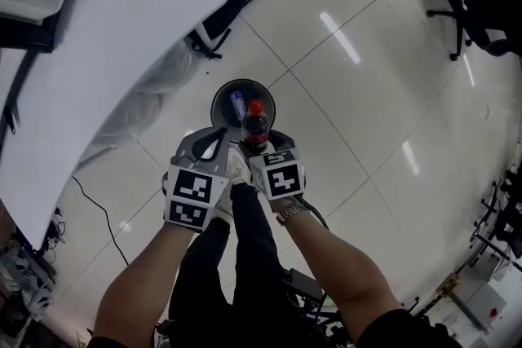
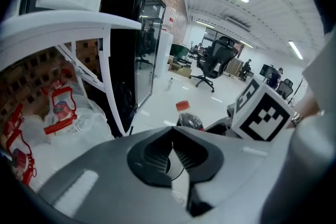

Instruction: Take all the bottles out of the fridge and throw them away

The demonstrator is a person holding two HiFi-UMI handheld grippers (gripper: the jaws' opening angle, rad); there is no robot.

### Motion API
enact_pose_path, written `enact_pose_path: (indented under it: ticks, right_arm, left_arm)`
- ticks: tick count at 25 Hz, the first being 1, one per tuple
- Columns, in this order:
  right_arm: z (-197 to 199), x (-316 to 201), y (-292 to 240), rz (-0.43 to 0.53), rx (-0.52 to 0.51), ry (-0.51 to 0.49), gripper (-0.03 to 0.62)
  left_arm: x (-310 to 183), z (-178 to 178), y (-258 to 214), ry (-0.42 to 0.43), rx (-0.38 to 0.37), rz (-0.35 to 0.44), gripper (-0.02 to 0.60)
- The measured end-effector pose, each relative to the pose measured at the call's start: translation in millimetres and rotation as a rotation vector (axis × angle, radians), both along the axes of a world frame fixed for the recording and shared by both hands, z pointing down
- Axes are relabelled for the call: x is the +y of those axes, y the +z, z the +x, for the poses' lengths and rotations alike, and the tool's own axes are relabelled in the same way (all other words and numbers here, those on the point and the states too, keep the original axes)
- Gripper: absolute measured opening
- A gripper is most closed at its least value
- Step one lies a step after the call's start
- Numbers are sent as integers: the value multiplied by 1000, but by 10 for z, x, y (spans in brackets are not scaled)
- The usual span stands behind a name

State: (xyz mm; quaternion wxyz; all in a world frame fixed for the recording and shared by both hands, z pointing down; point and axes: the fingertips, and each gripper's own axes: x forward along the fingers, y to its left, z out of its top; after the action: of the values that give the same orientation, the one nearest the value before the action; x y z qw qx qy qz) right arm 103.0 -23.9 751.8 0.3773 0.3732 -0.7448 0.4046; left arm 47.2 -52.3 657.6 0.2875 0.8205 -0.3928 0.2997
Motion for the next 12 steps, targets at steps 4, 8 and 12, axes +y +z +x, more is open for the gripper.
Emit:
enact_pose_path:
  ticks: [4,8,12]
  right_arm:
    - [49,10,360,-43,7,16,284]
    - [76,-34,671,-63,11,29,285]
    - [118,-94,953,-69,32,53,290]
  left_arm:
    - [14,65,338,7,-1,-36,3]
    - [54,105,629,6,-2,-66,3]
    - [155,112,833,7,-5,-100,3]
